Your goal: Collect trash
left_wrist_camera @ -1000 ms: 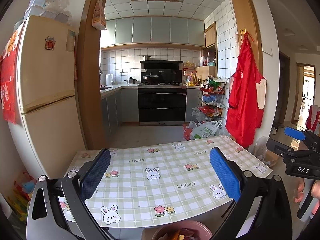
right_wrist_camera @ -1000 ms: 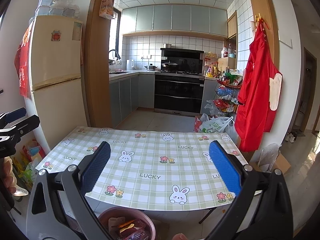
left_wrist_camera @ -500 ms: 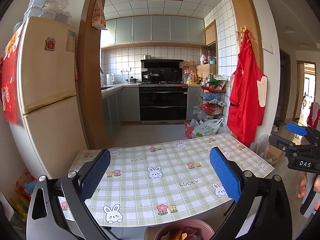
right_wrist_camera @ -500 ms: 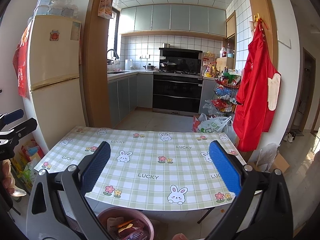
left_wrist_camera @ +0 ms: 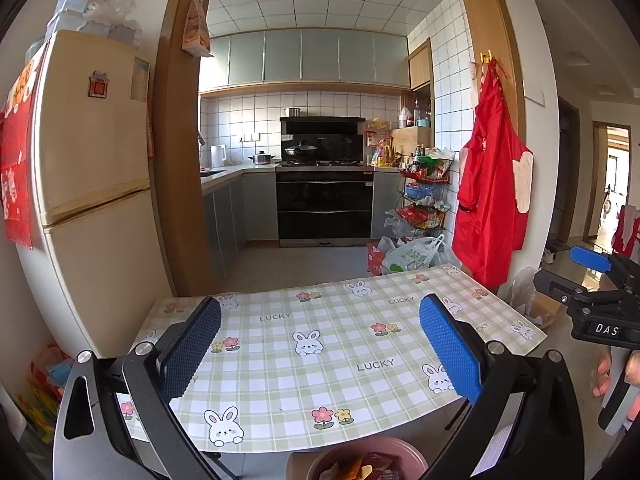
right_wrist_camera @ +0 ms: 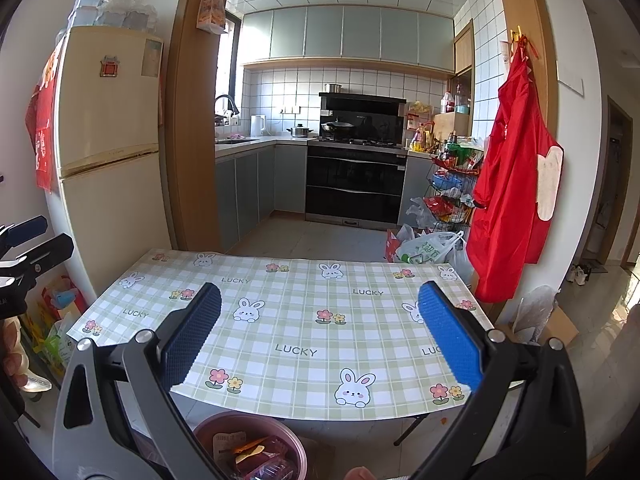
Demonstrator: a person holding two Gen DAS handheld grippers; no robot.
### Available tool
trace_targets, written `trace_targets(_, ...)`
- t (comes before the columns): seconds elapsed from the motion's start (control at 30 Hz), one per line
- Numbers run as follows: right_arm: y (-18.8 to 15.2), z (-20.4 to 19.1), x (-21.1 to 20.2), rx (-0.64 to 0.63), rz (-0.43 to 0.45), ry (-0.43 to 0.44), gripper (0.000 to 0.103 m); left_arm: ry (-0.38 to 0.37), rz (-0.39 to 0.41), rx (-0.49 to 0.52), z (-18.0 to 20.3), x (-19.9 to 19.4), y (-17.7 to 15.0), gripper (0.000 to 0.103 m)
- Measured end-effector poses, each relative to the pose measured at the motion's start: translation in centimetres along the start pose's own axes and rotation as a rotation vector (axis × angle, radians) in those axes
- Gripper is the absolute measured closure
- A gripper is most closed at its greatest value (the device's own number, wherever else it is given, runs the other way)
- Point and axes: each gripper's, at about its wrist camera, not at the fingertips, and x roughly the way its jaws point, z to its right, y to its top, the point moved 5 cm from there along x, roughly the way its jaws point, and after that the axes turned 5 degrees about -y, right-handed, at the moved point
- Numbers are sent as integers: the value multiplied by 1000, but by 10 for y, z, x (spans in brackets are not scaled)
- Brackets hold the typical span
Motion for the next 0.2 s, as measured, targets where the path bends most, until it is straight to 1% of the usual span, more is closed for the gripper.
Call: trace_targets(0.2, -2, -1, 4, -3, -9, 0, 6, 14, -15, -4, -3, 4, -2, 6)
